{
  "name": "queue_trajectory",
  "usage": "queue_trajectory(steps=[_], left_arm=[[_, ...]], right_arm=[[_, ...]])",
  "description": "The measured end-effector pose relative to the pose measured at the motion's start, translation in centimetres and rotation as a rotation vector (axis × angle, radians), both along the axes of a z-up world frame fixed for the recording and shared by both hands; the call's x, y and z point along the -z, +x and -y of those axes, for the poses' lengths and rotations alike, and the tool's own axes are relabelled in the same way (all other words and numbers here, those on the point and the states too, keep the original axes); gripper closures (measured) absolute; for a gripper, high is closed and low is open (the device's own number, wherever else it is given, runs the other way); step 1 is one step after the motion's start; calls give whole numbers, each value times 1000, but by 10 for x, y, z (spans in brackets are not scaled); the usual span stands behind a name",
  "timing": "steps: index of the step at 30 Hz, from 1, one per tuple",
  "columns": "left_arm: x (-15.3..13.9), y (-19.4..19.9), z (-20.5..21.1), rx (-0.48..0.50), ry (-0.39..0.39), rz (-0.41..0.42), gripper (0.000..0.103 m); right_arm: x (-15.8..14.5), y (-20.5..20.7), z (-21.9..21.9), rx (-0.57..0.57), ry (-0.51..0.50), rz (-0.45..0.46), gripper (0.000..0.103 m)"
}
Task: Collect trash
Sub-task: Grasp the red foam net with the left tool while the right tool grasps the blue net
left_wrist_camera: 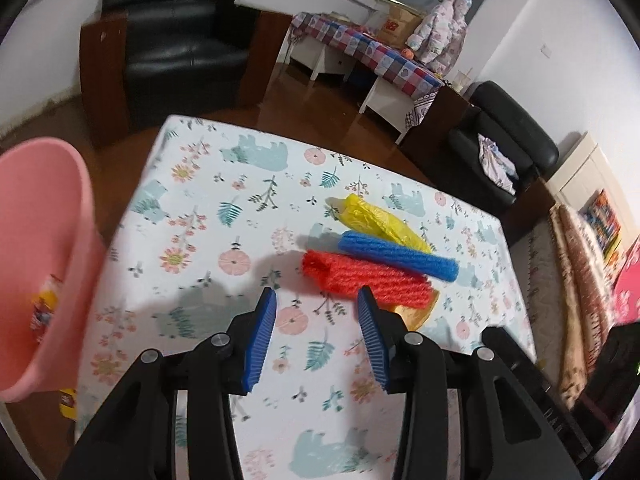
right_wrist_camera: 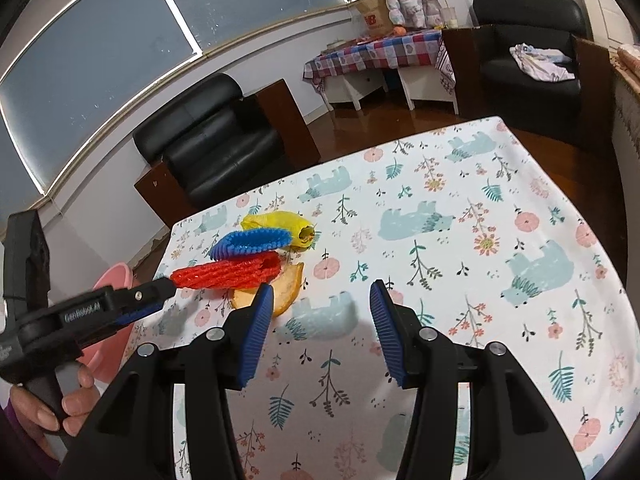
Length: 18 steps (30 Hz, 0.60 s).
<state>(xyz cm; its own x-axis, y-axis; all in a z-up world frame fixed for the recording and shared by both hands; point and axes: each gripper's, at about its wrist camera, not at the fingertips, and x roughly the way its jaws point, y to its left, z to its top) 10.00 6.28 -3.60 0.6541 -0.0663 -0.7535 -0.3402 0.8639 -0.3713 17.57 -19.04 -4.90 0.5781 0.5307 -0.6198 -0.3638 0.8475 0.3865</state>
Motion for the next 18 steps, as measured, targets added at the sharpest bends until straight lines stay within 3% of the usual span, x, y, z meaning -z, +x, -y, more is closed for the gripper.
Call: queue_trajectory(steps=[7,11,14,18], left_arm=[[8,20,-8,-30,-152,-8,61],[11,28,-6,-32,-153,-5,64],[12,30,-4,-19,-121,-9,85],[9,26,-2,-4,-82,4,96]], right_arm=[[2,3,-6,-18,-6,-3,52],[2,3,-13,-36,-8,-3,52],[3,4,-15,-44,-13,-5,52],[5,7,-20,-60,-13,-19,52]])
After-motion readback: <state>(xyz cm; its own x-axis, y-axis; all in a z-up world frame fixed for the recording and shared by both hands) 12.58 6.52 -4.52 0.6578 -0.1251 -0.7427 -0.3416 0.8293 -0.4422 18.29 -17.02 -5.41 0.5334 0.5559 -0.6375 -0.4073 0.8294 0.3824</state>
